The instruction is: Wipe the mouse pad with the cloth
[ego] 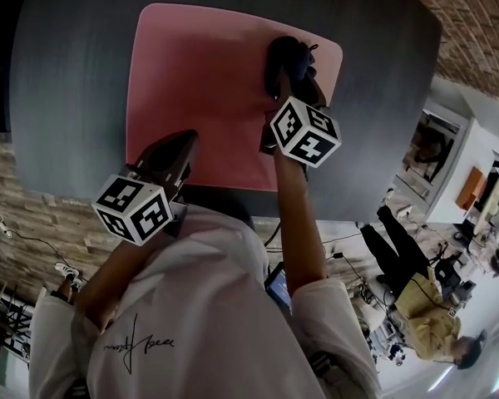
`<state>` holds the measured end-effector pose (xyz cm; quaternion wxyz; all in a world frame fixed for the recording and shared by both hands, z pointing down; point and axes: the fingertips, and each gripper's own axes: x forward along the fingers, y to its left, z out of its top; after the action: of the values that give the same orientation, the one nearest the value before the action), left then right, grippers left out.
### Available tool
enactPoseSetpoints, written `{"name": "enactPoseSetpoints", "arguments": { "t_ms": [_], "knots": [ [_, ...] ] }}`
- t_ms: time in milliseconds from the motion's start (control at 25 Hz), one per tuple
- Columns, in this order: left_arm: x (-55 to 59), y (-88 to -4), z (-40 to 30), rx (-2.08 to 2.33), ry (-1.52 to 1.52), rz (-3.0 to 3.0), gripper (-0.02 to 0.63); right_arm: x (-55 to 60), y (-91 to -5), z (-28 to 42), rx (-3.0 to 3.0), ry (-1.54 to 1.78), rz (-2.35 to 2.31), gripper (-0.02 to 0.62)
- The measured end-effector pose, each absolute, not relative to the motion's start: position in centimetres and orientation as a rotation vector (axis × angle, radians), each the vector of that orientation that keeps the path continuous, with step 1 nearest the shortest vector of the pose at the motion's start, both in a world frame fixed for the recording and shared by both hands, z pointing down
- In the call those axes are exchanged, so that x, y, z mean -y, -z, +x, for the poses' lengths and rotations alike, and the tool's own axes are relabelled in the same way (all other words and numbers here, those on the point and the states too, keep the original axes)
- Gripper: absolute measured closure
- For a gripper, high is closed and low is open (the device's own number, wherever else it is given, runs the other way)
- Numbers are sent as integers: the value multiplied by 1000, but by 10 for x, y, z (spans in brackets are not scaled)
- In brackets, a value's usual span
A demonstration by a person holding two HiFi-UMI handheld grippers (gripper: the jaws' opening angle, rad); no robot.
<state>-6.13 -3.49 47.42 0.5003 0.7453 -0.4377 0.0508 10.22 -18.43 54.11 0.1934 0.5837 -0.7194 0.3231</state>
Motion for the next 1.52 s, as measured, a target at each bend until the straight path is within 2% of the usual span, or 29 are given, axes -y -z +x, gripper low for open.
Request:
{"name": "enactPoseSetpoints", "arguments": {
  "t_ms": [1520],
  "knots": [
    [30, -482, -106, 1119, -96, 1738, 598, 187, -544, 12, 2106, -881, 1466, 456]
  ]
}}
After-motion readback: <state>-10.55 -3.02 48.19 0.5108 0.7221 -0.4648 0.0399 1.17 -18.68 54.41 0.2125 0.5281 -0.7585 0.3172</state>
